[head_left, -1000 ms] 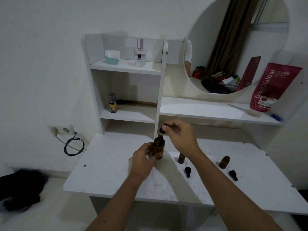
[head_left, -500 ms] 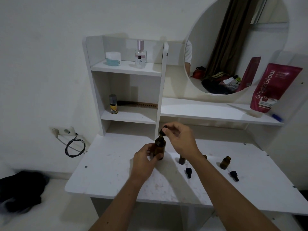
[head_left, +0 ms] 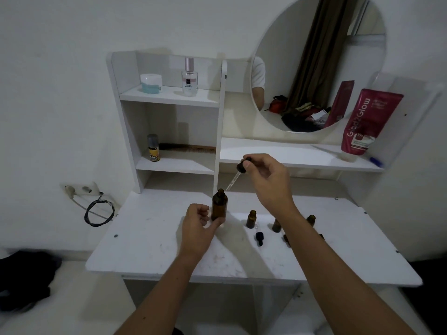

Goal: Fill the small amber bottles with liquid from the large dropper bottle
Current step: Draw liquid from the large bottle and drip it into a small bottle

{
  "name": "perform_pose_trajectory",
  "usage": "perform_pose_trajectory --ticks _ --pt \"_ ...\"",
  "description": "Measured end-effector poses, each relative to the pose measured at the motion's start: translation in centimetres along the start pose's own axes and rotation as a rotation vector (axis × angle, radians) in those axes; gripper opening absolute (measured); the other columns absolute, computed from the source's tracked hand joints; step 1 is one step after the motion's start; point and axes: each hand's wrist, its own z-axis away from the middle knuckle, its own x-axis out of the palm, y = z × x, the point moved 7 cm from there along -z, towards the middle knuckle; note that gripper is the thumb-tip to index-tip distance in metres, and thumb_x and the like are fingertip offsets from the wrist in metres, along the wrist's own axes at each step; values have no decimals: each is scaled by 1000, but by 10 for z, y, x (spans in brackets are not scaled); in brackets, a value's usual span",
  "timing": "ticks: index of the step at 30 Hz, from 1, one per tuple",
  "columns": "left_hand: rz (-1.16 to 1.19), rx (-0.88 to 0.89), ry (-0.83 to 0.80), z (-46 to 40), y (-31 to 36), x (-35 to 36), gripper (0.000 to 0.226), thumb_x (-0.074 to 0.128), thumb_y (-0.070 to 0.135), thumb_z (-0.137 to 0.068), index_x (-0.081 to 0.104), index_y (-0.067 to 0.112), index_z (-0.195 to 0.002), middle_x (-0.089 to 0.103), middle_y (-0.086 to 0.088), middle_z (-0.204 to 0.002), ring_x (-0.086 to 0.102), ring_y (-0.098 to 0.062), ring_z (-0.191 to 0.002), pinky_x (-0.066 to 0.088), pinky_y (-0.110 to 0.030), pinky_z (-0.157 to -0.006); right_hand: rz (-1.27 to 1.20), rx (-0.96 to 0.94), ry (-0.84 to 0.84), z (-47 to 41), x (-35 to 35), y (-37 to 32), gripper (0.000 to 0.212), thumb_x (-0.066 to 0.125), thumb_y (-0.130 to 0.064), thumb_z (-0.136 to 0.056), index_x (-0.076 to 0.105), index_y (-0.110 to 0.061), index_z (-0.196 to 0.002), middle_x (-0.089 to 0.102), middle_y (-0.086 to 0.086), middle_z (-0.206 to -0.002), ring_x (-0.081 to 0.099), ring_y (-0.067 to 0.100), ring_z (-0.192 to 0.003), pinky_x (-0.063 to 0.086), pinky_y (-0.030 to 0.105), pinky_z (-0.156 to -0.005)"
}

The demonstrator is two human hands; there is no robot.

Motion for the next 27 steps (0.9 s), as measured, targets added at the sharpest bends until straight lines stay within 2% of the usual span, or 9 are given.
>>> perform_pose_trajectory --ticks 3,5,10,13,19,22,27 --pt "10 28 -68 15 10 10 37 89 25 -76 62 20 -101 67 2 -88 63 -10 -78 54 -21 -69 34 5 13 11 -17 7 16 69 -14 -99 75 -15 -113 78 -6 -106 73 6 -105 56 22 -98" --pt "19 42 -151 25 14 24 34 87 26 -79 65 21 -104 69 4 -90 64 -6 -80 54 -17 -72 64 17 31 18 -30 15 17 70 -14 -98 75 -14 -115 78 -6 -106 73 5 -104 56 22 -98" --pt "-19 86 -265 32 23 60 52 83 36 -82 63 24 -129 68 14 -119 65 -1 -104 56 -21 -92 118 71 83 32 -60 35 17 71 -17 -98 75 -18 -115 79 -8 -103 74 4 -101 57 23 -94" --pt "-66 74 -272 27 26 76 56 82 38 -83 60 25 -133 66 12 -125 64 -4 -110 55 -23 -95 124 75 98 35 -69 43 16 71 -16 -98 76 -17 -114 79 -8 -102 74 5 -100 57 25 -94" --pt "-106 64 -240 16 29 87 56 83 32 -83 62 18 -133 68 7 -123 65 -9 -104 57 -28 -93 159 75 86 36 -63 52 14 71 -14 -98 76 -15 -111 78 -12 -96 74 -2 -92 55 14 -86" --pt "-139 96 -243 11 30 92 51 82 30 -84 64 18 -131 70 7 -120 66 -7 -100 57 -23 -91 185 83 64 36 -59 60 15 71 -17 -98 77 -16 -111 79 -10 -98 74 0 -94 57 17 -89" --pt "-168 144 -264 9 28 95 32 78 26 -88 71 19 -119 73 9 -111 68 -6 -100 57 -31 -95 182 107 5 40 -49 72 11 71 -13 -97 77 -15 -107 80 -8 -92 76 3 -92 57 18 -89"
